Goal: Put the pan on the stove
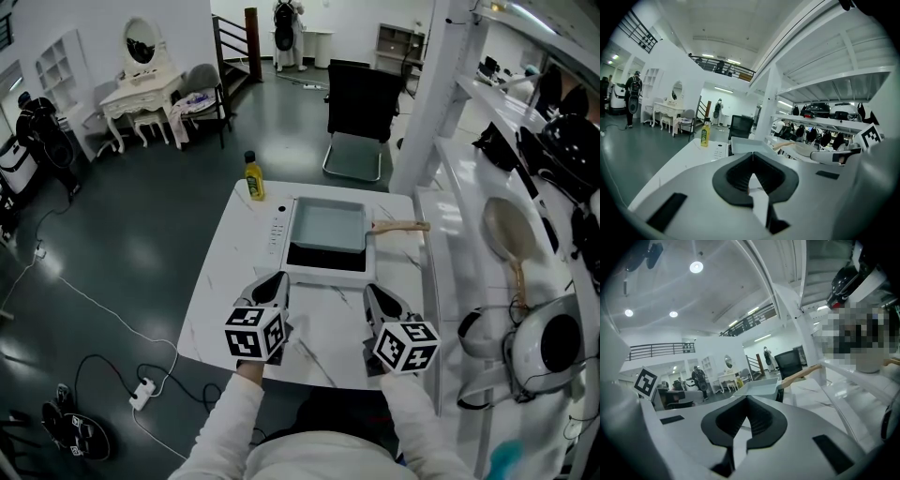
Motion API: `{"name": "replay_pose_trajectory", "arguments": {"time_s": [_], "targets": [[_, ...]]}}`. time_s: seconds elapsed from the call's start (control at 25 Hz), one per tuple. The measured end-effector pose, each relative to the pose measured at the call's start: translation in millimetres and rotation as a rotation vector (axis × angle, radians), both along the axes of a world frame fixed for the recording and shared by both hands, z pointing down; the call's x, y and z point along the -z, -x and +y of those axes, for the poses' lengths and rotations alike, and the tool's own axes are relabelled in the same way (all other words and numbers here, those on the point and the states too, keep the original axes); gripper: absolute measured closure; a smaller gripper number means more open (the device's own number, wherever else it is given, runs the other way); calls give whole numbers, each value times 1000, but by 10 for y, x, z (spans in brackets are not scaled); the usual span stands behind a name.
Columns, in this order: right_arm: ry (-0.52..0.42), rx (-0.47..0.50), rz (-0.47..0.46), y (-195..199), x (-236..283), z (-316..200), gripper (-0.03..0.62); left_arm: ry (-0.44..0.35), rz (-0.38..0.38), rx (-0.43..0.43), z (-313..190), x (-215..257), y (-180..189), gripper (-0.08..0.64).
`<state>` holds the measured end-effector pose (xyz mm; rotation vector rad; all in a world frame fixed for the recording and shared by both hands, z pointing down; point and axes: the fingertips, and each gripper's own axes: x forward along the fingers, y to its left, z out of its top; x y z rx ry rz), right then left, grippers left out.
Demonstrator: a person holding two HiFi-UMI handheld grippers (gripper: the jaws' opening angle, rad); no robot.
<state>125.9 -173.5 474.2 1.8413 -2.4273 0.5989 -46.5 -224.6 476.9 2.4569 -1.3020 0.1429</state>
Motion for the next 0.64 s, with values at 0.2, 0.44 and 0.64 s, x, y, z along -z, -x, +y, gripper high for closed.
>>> {"name": "replay_pose_trajectory", "arguments": {"time_s": [0.2,0.44,0.64], "targets": [[3,-16,12,-19,-29,46,566,-12,-5,2,50,4,7,538],[3,-23,16,-37,-14,67,566,-10,-10,9,92,9,24,538],[7,-25,10,-56,-30,57,566,-10,-11,12,86,10,32,538]]}}
